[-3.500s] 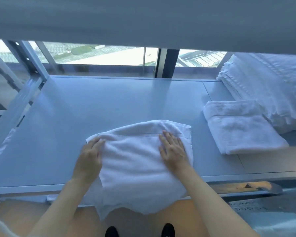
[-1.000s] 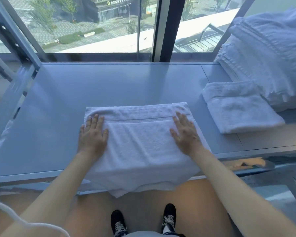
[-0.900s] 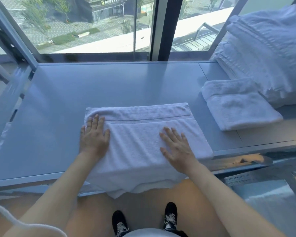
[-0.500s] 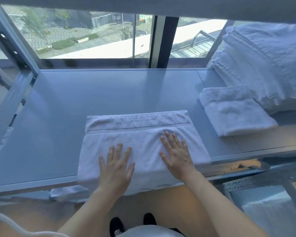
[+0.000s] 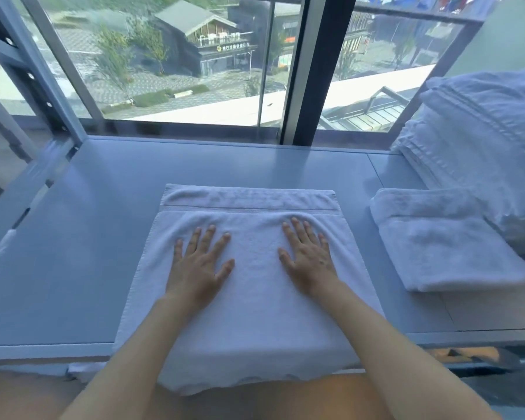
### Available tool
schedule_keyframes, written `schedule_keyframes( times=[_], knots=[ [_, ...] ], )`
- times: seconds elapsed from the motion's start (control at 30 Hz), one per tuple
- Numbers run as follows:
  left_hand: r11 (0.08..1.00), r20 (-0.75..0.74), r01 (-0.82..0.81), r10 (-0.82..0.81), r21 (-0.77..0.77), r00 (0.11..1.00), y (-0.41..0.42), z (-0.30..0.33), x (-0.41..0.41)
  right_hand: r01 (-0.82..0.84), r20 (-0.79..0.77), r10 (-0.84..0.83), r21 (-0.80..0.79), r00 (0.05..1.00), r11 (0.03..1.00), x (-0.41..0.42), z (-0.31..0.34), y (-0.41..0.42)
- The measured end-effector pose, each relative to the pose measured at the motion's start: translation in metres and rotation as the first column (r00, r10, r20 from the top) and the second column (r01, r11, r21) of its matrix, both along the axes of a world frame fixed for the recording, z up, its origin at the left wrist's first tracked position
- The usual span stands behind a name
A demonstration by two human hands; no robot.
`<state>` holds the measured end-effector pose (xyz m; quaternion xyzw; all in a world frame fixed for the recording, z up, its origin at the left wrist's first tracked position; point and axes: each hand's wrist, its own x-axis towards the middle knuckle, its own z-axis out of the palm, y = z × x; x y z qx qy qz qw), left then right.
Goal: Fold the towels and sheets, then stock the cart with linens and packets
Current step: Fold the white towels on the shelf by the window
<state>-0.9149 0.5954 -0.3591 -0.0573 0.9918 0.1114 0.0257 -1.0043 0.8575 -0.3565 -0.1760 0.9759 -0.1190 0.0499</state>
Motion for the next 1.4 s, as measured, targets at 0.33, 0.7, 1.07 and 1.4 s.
schedule_keyframes(
  times=[0.33,0.7,1.07,1.4],
  knots=[
    [1.000,0.018,-0.012,0.012,0.004,1.000,-0.010,0.007,-0.065,-0.065,-0.010,0.065,-0.036,0.998,0.997,-0.033,0.024,-0.012],
    [0.997,-0.165,-0.071,0.075,0.028,0.983,0.042,0.042,0.012,-0.157,0.015,0.157,0.067,0.988,0.985,0.083,0.007,0.058],
    [0.997,-0.036,-0.074,0.075,0.027,0.997,0.018,-0.009,0.102,-0.151,0.009,0.151,0.024,0.988,0.988,0.065,0.002,0.051],
    [0.995,-0.009,-0.101,0.101,-0.002,0.995,0.004,-0.001,0.017,-0.120,0.005,0.120,-0.002,0.993,0.993,-0.016,0.008,0.031]
  ],
)
